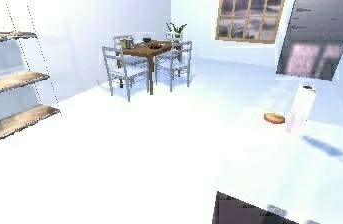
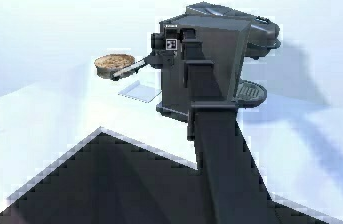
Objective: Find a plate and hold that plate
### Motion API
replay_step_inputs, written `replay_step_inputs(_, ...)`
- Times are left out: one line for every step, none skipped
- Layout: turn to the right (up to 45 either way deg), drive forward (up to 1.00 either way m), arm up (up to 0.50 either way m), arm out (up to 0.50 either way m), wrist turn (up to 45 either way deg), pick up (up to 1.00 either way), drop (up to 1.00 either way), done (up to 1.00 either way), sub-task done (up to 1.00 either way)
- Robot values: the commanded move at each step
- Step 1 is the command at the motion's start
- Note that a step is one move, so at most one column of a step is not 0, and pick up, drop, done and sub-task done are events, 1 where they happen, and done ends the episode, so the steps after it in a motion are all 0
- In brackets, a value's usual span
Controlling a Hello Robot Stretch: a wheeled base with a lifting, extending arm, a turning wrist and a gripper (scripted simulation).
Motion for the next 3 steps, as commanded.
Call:
replay_step_inputs(0.0, 0.00, 0.00, 0.00, 18.0, 0.00, 0.00, 0.00, 0.00)
replay_step_inputs(0.0, 0.00, -0.14, 0.00, 0.0, 0.00, 0.00, 0.00, 0.00)
replay_step_inputs(0.0, 0.00, 0.00, 0.00, 0.0, 1.00, 0.00, 0.00, 0.00)
